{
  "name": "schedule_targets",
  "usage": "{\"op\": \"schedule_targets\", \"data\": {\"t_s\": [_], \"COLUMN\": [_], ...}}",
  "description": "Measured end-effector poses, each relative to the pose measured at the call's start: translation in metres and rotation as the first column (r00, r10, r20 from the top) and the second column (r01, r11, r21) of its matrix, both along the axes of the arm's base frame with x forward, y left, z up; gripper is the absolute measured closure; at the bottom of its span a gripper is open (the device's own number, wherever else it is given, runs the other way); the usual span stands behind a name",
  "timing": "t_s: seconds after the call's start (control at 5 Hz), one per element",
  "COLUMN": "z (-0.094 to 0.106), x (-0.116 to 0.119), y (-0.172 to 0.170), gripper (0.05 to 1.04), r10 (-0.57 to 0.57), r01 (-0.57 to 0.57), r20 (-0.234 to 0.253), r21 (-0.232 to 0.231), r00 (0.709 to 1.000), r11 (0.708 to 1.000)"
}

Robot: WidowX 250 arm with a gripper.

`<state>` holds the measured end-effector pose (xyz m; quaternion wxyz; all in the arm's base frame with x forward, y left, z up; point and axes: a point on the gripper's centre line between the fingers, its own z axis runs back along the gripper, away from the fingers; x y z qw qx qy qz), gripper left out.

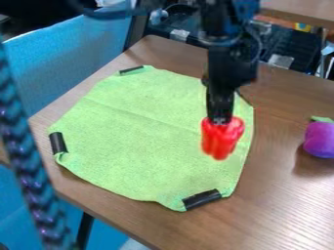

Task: Move the red object to the bottom right of the cloth

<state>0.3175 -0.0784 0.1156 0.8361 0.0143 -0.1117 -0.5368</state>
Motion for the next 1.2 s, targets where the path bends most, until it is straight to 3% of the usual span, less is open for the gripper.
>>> {"op": "schedule_targets", "data": {"t_s": [0.4,0.8,1.2], "z": [-0.007,-0.016,-0.034], "x": [-0.004,-0.013,-0.019], "y": [0.034,0.053,0.063], "gripper": [0.993,0.993,0.993], "r10": [0.037,0.05,0.051], "r01": [-0.037,-0.049,-0.047], "r20": [0.006,-0.044,-0.061], "r21": [0.027,0.018,0.053], "r00": [0.999,0.998,0.997], "r11": [0.999,0.999,0.997]}}
